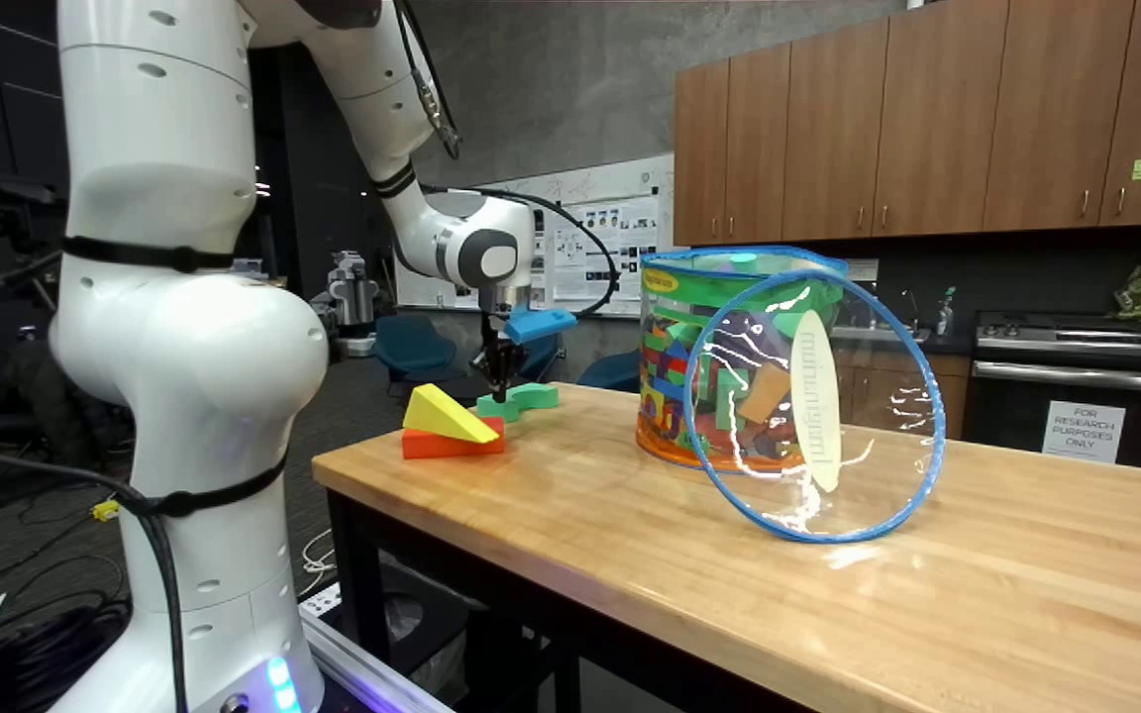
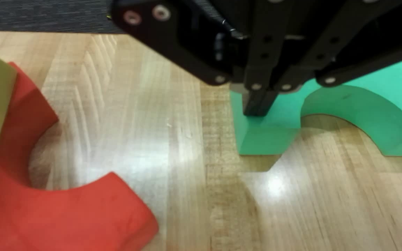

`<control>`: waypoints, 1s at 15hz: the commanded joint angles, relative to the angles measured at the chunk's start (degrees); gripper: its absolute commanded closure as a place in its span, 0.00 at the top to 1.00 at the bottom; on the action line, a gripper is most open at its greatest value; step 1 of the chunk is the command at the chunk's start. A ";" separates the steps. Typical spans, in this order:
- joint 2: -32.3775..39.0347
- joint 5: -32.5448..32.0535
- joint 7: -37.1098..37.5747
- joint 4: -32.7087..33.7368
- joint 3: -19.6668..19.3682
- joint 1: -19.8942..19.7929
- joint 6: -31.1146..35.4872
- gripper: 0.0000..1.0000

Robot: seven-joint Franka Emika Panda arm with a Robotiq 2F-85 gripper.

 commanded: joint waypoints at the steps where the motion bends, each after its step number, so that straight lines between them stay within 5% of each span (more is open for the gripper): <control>1: 0.59 -0.91 0.86 -0.45 0.11 -0.14 2.55 0.00; 15: 2.07 -7.26 5.35 -0.32 -1.43 -2.35 5.91 0.00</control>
